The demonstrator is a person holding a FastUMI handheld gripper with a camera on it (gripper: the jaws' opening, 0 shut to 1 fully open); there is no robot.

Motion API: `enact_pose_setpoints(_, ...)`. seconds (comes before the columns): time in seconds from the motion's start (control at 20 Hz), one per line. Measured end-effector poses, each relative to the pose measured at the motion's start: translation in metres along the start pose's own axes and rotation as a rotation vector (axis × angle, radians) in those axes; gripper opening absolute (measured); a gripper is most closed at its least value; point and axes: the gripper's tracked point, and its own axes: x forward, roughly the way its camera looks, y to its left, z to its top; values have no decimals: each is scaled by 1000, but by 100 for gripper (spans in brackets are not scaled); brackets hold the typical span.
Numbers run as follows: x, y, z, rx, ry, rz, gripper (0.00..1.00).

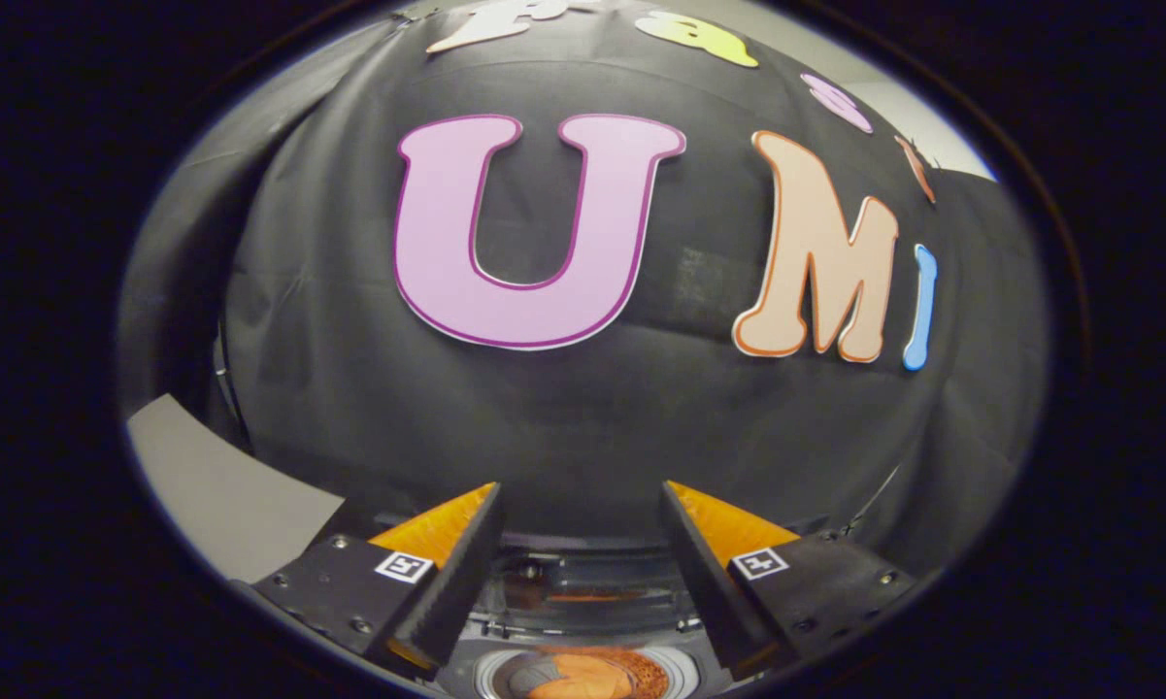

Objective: Put the clothes into the washing machine and then close the washing machine lid.

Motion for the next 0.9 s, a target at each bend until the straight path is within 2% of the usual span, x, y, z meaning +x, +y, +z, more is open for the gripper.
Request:
enact_pose_setpoints(0.35, 34, 1, -29, -28, 73, -24, 97)
enact_pose_setpoints(0.45, 36, 1, -27, -6, 60, -19, 98)
enact_pose_setpoints(0.7, 36, 6, -39, 103, 121, 33, 95)
enact_pose_setpoints(0.9, 36, 6, -36, 116, 66, 49, 96)
